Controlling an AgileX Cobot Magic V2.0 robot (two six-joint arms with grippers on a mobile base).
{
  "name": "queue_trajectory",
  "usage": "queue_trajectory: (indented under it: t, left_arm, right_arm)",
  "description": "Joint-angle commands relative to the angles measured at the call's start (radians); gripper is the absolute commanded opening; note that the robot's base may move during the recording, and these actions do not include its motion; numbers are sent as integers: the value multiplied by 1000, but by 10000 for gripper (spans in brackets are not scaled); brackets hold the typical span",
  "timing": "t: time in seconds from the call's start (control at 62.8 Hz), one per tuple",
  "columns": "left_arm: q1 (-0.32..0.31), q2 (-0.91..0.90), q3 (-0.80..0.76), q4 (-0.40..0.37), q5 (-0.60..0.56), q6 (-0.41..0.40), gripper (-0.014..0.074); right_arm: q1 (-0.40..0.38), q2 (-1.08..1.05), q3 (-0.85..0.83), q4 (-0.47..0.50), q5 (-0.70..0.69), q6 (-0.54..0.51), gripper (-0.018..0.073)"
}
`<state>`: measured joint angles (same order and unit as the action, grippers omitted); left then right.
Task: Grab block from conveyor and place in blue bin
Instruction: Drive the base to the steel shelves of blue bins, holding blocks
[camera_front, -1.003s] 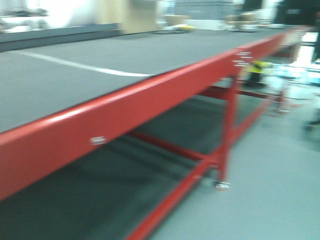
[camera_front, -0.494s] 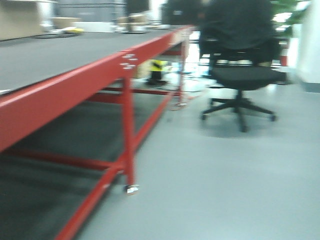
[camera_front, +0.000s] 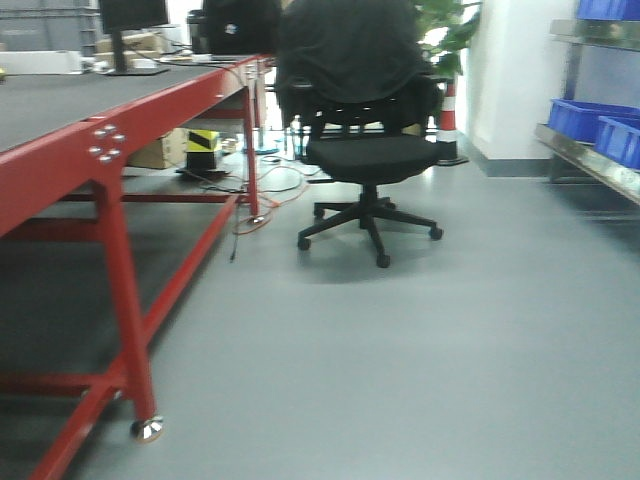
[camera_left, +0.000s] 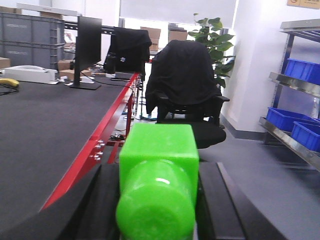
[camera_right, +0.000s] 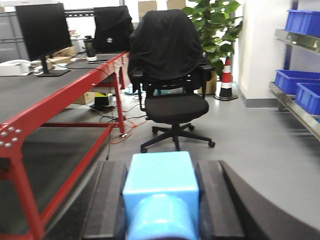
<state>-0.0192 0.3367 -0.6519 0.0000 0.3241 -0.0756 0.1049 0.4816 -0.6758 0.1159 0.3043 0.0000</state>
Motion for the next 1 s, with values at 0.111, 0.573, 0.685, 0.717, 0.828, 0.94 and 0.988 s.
queue_trajectory:
  t: [0.111,0.573,0.685,0.717,0.828,0.94,0.988]
  left_arm:
    - [-4,-5,3,0,-24,-2,-111]
    - [-4,-5,3,5,-24,-2,-111]
    - [-4,-5,3,5,-24,-2,-111]
    - [-4,-5,3,5,-24,-2,-111]
    - [-4,-5,3,5,-24,-2,-111]
    - [-4,-5,3,5,-24,-2,-111]
    - [-4,-5,3,5,-24,-2,-111]
  right_arm:
    - [-4,-5,-3,-11,-27,0,-162]
    - [-4,-5,-3,-11,-27,0,-162]
    - [-4,-5,-3,-11,-27,0,-162]
    - [-4,-5,-3,-11,-27,0,-162]
    - [-4,-5,-3,-11,-27,0,-162]
    - [-4,-5,-3,-11,-27,0,-162]
    - [-4,-5,-3,-11,-27,0,-162]
